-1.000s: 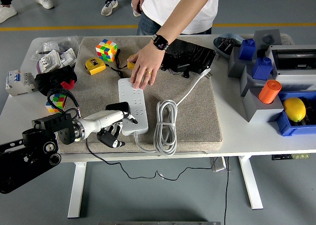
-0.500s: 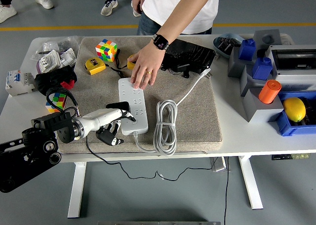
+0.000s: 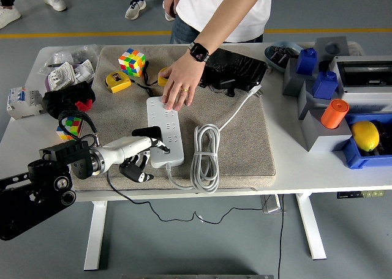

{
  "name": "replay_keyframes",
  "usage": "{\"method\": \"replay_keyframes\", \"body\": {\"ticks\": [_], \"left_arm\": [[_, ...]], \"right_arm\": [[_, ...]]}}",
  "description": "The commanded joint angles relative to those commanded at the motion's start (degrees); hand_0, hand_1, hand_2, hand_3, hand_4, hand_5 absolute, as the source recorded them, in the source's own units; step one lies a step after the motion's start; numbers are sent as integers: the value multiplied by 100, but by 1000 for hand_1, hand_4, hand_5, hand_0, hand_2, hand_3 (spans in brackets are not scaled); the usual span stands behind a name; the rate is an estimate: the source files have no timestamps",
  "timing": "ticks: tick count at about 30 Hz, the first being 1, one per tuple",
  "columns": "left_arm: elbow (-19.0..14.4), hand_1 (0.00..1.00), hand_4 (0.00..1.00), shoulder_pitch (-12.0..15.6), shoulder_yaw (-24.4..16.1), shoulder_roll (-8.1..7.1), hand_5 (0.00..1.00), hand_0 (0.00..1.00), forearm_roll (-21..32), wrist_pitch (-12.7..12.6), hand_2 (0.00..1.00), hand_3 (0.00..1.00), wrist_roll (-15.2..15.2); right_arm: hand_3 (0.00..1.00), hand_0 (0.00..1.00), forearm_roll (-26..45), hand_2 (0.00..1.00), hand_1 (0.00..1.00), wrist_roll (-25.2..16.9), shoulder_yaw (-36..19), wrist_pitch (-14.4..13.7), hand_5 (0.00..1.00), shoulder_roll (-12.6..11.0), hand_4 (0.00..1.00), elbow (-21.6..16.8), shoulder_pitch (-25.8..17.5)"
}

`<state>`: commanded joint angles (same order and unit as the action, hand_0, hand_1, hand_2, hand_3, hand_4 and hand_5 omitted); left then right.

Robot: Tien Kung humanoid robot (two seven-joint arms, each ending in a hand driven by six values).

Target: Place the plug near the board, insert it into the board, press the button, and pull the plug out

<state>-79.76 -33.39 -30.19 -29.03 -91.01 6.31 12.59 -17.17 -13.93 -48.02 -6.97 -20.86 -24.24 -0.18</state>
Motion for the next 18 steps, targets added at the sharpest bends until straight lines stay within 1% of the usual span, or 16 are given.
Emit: {"method": "replay_keyframes", "body": {"ticks": [5,6,7,11,12,13,15,17,18], "left_arm": [[-135,107,795,25,-227,-45,2,31,26,-66,214,801,-120],[-150,112,764,30,-259,-50,2,34,29,-83,222,801,-152],[-183,112,764,47,-333,-59,2,34,42,-94,222,801,-180],[-312,112,764,137,-642,-89,2,34,120,-230,222,801,-470],[-340,164,849,160,-712,-95,24,91,124,-281,310,789,-556],[-364,164,849,189,-791,-100,24,91,149,-370,310,789,-702],[-379,164,849,225,-881,-107,24,91,245,-485,310,789,-898],[-373,164,849,284,-1024,-102,24,91,365,-658,310,789,-1121],[-363,493,998,316,-1098,-96,280,291,366,-695,546,710,-1176]], "right_arm": [[598,705,0,704,708,0,-3,2,592,5,998,0,-2],[597,705,1,705,708,0,-2,3,592,5,998,1,-3],[597,705,-1,705,708,1,0,3,592,3,998,-1,-4],[597,705,-5,705,708,1,4,6,592,3,998,0,-8],[597,706,-5,705,708,0,2,6,589,5,998,1,-9],[597,706,-3,705,708,0,1,6,589,8,998,3,-11],[597,706,-5,705,708,1,1,7,589,13,998,5,-13],[597,706,-3,705,708,1,-1,7,589,24,998,9,-15],[597,706,-4,705,708,1,2,8,588,27,998,10,-14]]}}
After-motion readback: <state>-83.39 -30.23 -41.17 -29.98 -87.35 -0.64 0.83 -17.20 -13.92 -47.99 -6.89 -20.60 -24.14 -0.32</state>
